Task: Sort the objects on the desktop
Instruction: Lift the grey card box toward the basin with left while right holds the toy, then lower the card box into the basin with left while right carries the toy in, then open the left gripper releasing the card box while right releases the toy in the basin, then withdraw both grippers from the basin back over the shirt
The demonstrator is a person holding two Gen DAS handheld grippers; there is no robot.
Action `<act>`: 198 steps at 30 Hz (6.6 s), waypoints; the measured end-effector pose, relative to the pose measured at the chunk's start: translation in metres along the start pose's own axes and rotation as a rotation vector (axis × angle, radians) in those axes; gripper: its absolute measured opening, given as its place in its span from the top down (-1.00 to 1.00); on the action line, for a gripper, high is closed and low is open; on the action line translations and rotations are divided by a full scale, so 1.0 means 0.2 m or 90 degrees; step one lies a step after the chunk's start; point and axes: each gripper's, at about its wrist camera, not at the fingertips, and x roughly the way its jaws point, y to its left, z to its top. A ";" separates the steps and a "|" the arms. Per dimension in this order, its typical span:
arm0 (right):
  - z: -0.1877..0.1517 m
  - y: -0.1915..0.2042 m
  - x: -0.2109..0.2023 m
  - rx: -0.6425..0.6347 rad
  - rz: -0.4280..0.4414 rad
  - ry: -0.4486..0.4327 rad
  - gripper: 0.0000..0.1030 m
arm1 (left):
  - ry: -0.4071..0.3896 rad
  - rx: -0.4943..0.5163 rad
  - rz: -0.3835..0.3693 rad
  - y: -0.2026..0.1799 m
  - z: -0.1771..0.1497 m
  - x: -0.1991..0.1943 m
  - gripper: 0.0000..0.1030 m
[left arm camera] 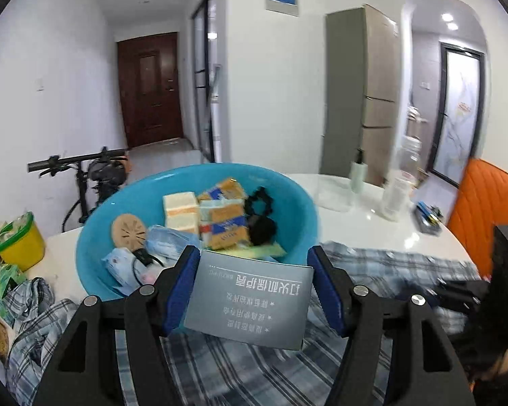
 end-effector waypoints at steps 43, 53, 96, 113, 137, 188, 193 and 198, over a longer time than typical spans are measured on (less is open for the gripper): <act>0.08 0.05 0.01 -0.048 -0.057 -0.001 0.31 | -0.032 -0.074 0.086 0.31 -0.06 0.06 -0.32; 0.43 0.13 -0.01 -0.089 -0.049 -0.073 0.31 | -0.031 -0.080 0.088 0.32 -0.06 0.07 -0.32; 0.68 0.26 0.56 -0.107 -0.035 -0.072 0.31 | -0.082 -0.081 0.132 0.33 -0.09 0.06 -0.32; 0.68 0.26 0.54 -0.111 -0.041 -0.079 0.30 | -0.125 -0.090 0.240 0.36 -0.02 0.00 -1.00; 0.68 0.26 0.54 -0.109 -0.044 -0.080 0.30 | -0.072 -0.119 0.179 0.39 -0.05 0.05 -1.00; 0.36 0.31 0.04 -0.047 -0.146 -0.079 -1.00 | -0.065 -0.104 0.177 0.38 -0.09 0.04 -1.00; 0.25 0.29 0.08 -0.051 -0.130 -0.058 -1.00 | -0.058 -0.092 0.178 0.35 -0.10 0.06 -1.00; 0.20 0.30 0.12 -0.066 -0.118 -0.059 -1.00 | -0.054 -0.081 0.177 0.33 -0.11 0.07 -1.00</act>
